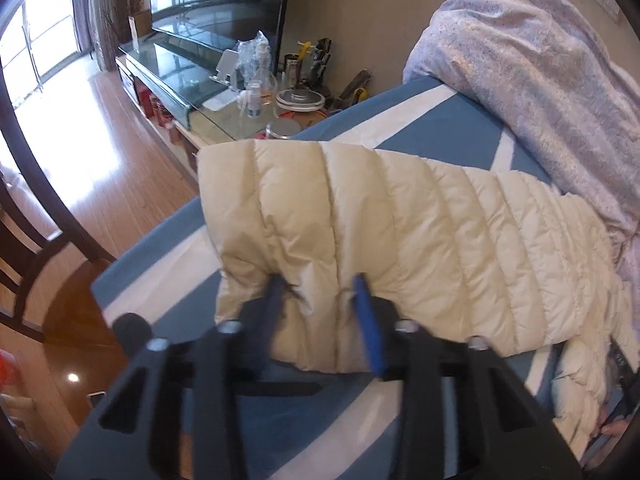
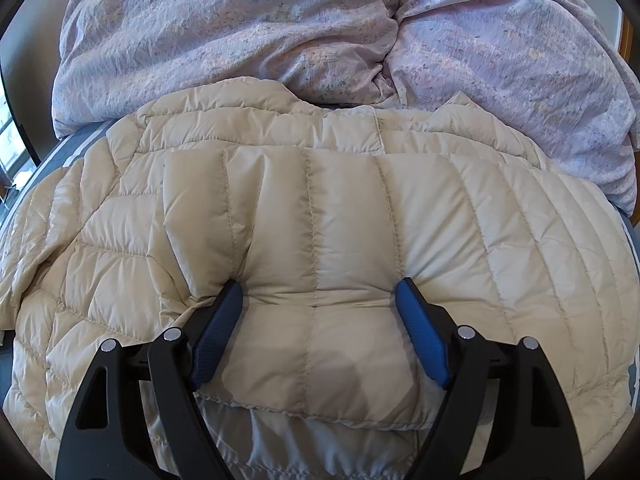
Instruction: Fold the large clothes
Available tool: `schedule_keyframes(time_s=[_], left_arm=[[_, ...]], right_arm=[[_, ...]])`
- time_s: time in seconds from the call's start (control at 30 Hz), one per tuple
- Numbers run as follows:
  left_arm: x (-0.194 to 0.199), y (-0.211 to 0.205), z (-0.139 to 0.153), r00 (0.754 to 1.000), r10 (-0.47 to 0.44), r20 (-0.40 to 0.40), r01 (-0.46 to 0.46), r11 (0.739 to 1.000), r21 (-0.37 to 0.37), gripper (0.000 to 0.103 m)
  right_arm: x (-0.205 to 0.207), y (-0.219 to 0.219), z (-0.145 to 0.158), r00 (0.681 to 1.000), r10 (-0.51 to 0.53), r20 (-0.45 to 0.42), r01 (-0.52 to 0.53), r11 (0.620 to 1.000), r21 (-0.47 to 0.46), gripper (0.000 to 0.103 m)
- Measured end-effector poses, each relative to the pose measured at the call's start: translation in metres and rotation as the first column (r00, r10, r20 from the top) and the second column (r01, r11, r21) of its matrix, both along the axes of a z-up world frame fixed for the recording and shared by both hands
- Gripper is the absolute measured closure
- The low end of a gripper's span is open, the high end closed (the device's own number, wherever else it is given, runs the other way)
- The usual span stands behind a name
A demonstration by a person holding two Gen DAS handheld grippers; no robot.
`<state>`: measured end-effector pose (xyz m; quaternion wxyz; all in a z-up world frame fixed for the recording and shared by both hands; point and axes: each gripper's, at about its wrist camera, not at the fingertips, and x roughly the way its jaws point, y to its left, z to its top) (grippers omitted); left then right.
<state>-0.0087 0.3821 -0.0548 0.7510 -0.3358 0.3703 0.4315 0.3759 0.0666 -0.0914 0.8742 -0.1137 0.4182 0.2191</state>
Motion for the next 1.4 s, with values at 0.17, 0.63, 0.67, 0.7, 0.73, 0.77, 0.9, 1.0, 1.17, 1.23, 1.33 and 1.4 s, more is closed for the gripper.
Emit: schedule_keyframes(time_s=[0.17, 0.63, 0.67, 0.7, 0.73, 0.77, 0.9, 1.0, 1.17, 1.23, 1.33, 1.4], left_arm=[[0.006, -0.002, 0.001, 1.0, -0.022, 0.005, 0.022, 1.0, 0.005, 0.099], [0.094, -0.062, 0.103, 0.94, -0.288, 0.184, 0.26, 0.952, 0.158, 0.101], [0.111, -0.075, 0.113, 0.92, -0.333, 0.208, 0.302, 0.939, 0.168, 0.101], [0.126, -0.086, 0.121, 0.902, -0.369, 0.223, 0.335, 0.926, 0.175, 0.101], [0.136, -0.094, 0.125, 0.889, -0.395, 0.232, 0.36, 0.916, 0.179, 0.101], [0.15, -0.106, 0.13, 0.87, -0.428, 0.242, 0.392, 0.901, 0.186, 0.101], [0.206, -0.159, 0.139, 0.797, -0.551, 0.247, 0.512, 0.834, 0.206, 0.101], [0.238, -0.193, 0.134, 0.75, -0.613, 0.249, 0.579, 0.79, 0.201, 0.101], [0.274, -0.234, 0.122, 0.694, -0.671, 0.261, 0.654, 0.739, 0.163, 0.101], [0.287, -0.254, 0.116, 0.667, -0.697, 0.266, 0.686, 0.713, 0.149, 0.101], [0.304, -0.279, 0.107, 0.63, -0.731, 0.263, 0.727, 0.674, 0.132, 0.101], [0.317, -0.298, 0.098, 0.606, -0.753, 0.254, 0.754, 0.646, 0.116, 0.101]], right_arm=[[0.0, 0.0, 0.0, 1.0, 0.0, 0.0, 0.0, 1.0, 0.0, 0.022], [-0.002, 0.003, -0.001, 1.0, 0.005, -0.003, -0.005, 1.0, -0.021, 0.022], [-0.002, 0.004, 0.0, 1.0, 0.006, -0.005, -0.007, 1.0, -0.026, 0.022], [-0.002, 0.004, 0.0, 1.0, 0.008, -0.007, -0.008, 1.0, -0.029, 0.022], [-0.002, 0.004, 0.0, 1.0, 0.012, -0.01, -0.012, 0.999, -0.033, 0.022], [-0.003, 0.004, 0.001, 1.0, 0.016, -0.013, -0.017, 0.999, -0.035, 0.022], [-0.002, -0.001, 0.006, 0.999, 0.035, -0.033, -0.036, 0.999, -0.022, 0.022], [-0.005, -0.013, 0.016, 0.998, 0.05, -0.032, -0.05, 0.999, -0.002, 0.019], [-0.011, -0.046, 0.04, 0.997, 0.05, 0.056, -0.052, 0.998, 0.02, 0.015], [-0.012, -0.063, 0.048, 0.995, 0.039, 0.092, -0.04, 0.999, 0.014, 0.014], [-0.007, -0.088, 0.053, 0.992, -0.005, 0.125, 0.004, 1.0, 0.003, 0.014], [-0.001, -0.107, 0.055, 0.991, -0.042, 0.124, 0.041, 0.999, 0.01, 0.014]])
